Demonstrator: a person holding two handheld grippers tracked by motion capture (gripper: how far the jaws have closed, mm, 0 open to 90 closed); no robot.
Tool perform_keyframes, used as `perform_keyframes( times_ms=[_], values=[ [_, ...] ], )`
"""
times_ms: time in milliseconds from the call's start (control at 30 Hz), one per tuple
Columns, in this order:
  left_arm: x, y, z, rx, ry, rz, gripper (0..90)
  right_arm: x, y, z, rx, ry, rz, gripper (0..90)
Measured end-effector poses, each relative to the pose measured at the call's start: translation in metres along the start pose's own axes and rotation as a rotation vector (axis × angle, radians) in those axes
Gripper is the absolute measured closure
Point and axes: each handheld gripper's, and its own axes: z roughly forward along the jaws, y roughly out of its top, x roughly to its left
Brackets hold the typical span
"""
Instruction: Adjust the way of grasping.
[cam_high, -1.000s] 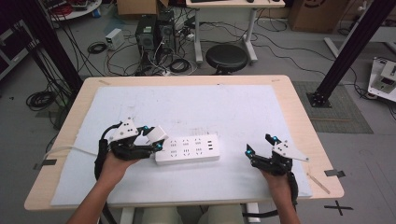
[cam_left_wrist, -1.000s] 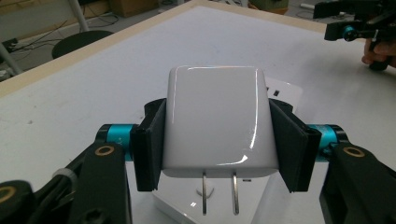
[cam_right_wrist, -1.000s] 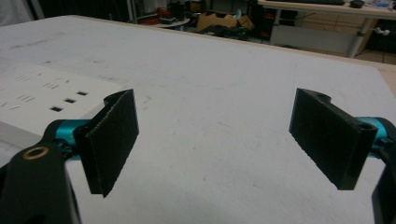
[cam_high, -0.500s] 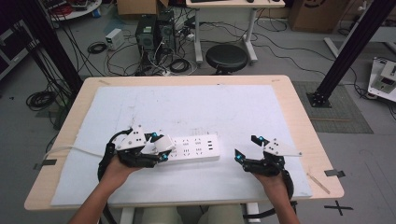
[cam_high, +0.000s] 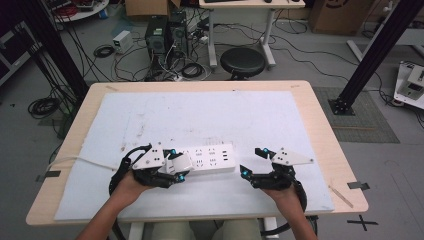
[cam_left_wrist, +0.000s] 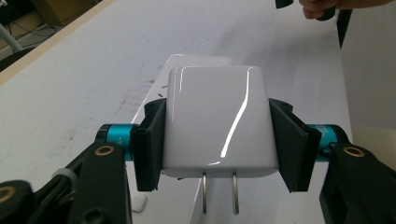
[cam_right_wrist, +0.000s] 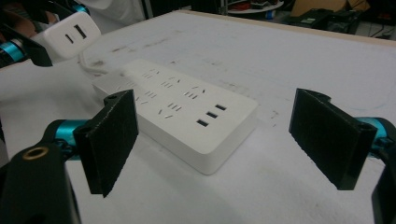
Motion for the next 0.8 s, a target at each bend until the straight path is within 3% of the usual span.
perform_keyframes(
  times_ms=[367,467,800],
  values=[
    [-0.010,0.002,0.011,0.032,-0.039,0.053,42.4,0.010,0.008,0.008,0.038,0.106,0.036,16.1],
    [-0.014,0.003,0.015,0.050,-0.049,0.083,42.4,0.014,0.010,0.012,0.057,0.145,0.051,16.2],
    [-0.021,0.004,0.023,0.056,-0.017,0.140,42.4,0.020,0.010,0.026,0.110,0.234,0.121,16.4]
  ],
)
